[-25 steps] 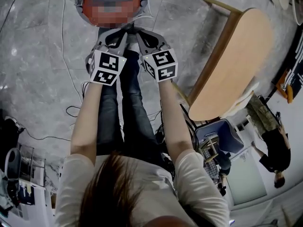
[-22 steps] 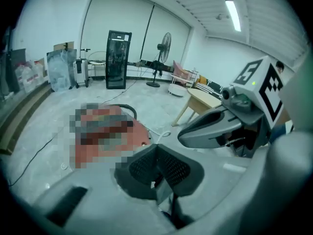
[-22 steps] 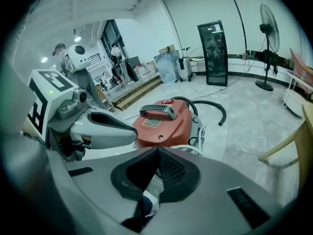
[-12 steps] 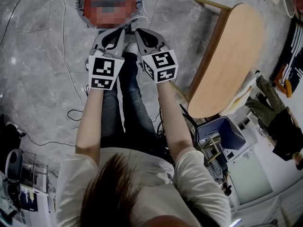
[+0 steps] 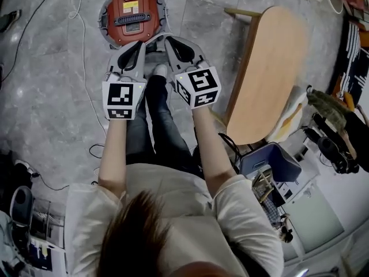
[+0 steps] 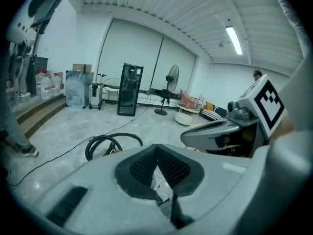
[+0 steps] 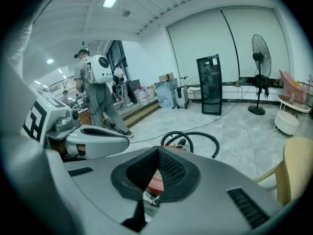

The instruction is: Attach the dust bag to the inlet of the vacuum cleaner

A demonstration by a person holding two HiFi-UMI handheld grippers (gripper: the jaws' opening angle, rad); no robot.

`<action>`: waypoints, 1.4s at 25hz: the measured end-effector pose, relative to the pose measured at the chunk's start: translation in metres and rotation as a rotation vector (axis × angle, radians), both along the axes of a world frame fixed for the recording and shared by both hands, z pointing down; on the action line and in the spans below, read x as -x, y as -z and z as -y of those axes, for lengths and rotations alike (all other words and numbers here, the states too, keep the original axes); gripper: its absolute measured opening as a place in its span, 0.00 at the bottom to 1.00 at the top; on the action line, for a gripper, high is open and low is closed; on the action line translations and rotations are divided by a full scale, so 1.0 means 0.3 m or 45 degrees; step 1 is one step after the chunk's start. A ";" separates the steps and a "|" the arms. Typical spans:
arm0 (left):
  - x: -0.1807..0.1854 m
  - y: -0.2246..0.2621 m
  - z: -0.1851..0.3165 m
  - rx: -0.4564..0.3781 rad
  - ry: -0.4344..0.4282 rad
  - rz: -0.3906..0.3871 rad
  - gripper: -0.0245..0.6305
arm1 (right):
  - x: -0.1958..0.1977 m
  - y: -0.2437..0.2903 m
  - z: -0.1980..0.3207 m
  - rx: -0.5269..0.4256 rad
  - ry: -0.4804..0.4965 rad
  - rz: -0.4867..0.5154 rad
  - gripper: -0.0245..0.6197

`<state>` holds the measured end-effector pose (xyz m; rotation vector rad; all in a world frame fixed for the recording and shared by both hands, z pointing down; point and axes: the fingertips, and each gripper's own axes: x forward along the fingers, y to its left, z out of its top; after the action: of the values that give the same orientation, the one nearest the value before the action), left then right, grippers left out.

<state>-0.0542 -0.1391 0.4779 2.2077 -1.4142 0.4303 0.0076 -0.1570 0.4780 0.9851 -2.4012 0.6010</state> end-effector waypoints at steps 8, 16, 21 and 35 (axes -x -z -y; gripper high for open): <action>0.044 0.305 0.064 -0.145 0.020 0.011 0.06 | 0.003 0.280 0.020 -0.098 -0.012 0.032 0.04; 0.048 0.601 0.100 -0.296 0.018 0.023 0.06 | -0.045 0.528 0.006 -0.170 -0.034 0.043 0.04; 0.013 0.780 0.057 -0.423 -0.023 0.061 0.06 | -0.081 0.675 -0.044 -0.213 -0.074 0.075 0.04; -0.032 1.093 -0.114 -0.527 -0.037 0.052 0.06 | -0.173 0.990 -0.214 -0.342 -0.091 0.149 0.04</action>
<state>-0.0446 -0.1050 0.1500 2.5571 -1.6110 0.2046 0.0594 -0.0928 0.1811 1.1794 -2.6085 0.3750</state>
